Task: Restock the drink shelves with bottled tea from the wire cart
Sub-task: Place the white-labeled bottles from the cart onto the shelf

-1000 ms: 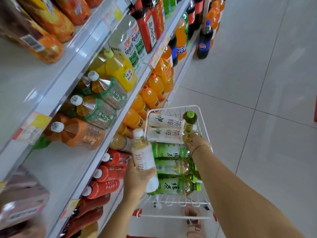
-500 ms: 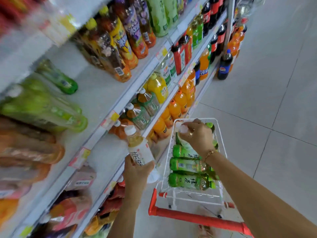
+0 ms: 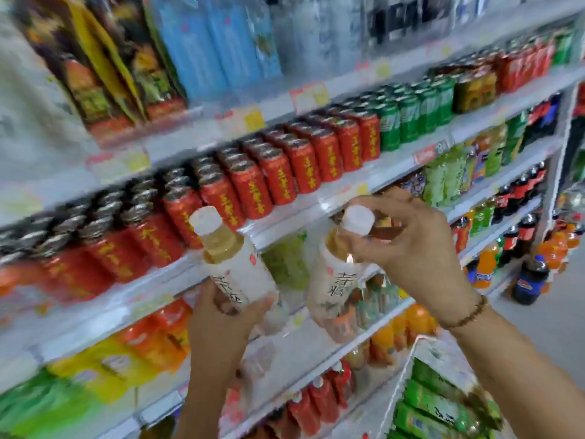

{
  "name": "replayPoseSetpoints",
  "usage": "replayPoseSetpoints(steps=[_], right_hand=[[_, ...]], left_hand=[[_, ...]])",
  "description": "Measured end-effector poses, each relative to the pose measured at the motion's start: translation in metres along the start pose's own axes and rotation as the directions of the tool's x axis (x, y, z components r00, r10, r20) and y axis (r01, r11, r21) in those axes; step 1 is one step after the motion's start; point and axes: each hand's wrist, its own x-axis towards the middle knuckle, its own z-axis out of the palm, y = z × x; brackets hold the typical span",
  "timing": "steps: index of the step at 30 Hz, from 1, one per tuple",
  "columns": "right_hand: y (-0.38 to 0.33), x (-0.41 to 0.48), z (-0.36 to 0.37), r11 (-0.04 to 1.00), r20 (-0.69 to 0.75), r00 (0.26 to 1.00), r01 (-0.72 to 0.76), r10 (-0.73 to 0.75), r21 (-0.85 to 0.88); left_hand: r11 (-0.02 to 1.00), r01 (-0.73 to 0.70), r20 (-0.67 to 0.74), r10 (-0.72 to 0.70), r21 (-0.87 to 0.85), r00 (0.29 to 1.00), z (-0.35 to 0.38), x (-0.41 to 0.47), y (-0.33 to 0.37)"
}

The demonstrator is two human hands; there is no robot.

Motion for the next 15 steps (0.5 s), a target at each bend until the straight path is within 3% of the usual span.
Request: replayPoseSetpoints(steps=[4, 9, 12, 15], right_hand=[[-0.085, 0.053, 0.029, 0.976, 0.051, 0.996, 0.056, -0.068, 0.212], [-0.176, 0.106, 0.072, 0.937, 0.191, 0.967, 0.097, -0.168, 0.336], [-0.228, 0.132, 0.104, 0.906, 0.169, 0.947, 0.193, -0.272, 0.378], [-0.272, 0.167, 0.147, 0.915, 0.134, 0.957, 0.195, -0.256, 0.353]], left_hand=[[0.995, -0.101, -0.148, 0.104, 0.026, 0.983, -0.074, 0.009, 0.057], [0.978, -0.185, -0.326, 0.206, 0.095, 0.923, -0.165, 0.017, 0.103], [0.969, -0.229, -0.425, 0.248, 0.095, 0.871, -0.211, 0.024, 0.123], [0.947, -0.294, -0.467, 0.321, 0.131, 0.824, -0.248, 0.045, 0.137]])
